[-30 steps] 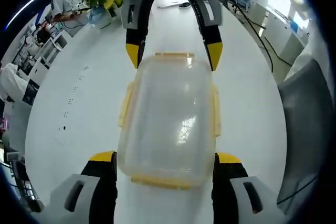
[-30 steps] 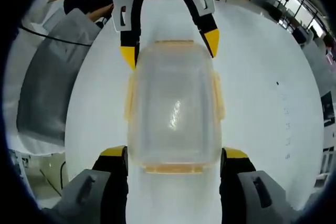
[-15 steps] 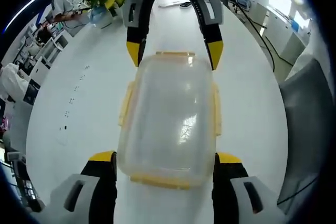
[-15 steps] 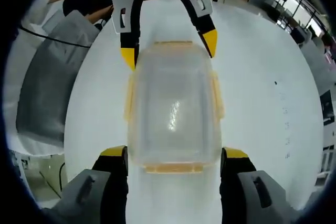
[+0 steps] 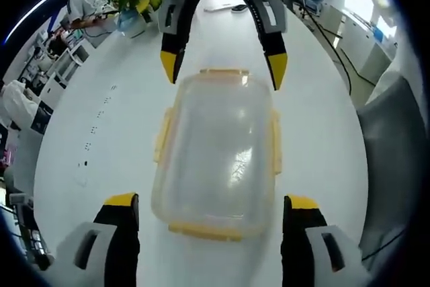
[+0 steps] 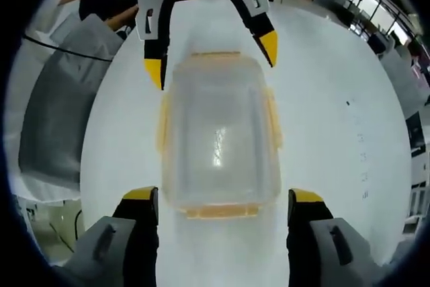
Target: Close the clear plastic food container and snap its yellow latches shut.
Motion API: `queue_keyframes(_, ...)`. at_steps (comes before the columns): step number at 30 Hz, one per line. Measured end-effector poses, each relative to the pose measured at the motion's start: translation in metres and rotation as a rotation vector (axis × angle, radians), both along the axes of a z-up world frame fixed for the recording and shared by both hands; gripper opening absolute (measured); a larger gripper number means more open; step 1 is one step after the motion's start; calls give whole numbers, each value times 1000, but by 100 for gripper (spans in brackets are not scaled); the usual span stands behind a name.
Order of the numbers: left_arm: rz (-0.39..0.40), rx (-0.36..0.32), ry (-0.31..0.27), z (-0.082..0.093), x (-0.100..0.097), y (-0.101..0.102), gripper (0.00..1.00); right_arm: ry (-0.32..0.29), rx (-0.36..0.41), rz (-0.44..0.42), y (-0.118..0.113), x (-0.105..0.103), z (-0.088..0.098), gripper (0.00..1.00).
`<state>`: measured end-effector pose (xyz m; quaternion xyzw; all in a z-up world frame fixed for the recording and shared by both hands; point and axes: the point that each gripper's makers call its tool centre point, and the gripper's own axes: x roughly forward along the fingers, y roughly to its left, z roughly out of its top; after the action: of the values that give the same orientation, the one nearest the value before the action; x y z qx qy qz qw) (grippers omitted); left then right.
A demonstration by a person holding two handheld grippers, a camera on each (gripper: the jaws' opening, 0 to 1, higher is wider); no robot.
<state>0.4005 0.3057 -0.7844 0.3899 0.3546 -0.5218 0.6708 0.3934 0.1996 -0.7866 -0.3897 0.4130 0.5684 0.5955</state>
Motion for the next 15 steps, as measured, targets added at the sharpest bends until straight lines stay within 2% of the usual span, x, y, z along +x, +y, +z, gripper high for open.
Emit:
queue_keyframes(2,8,-16,-2,3,0,-2,92,-3,0,-4,0,-1,1,83)
queue_keyframes(4,15,-35,-25,6,3,-4,99,-8,6,-13,1,-2,2,92)
queue_keyframes(6,19,-52,-36,10,3,-5,99,-33,25,-21,3,-1,5,100)
queue_keyframes(9,26,-66,-50,14,3,-6,99,-64,36,-35,4,3,12,100)
queue_keyframes(15,42,-94,-68,23,-5,-5,99,-83,75,-69,5,-4,27,99)
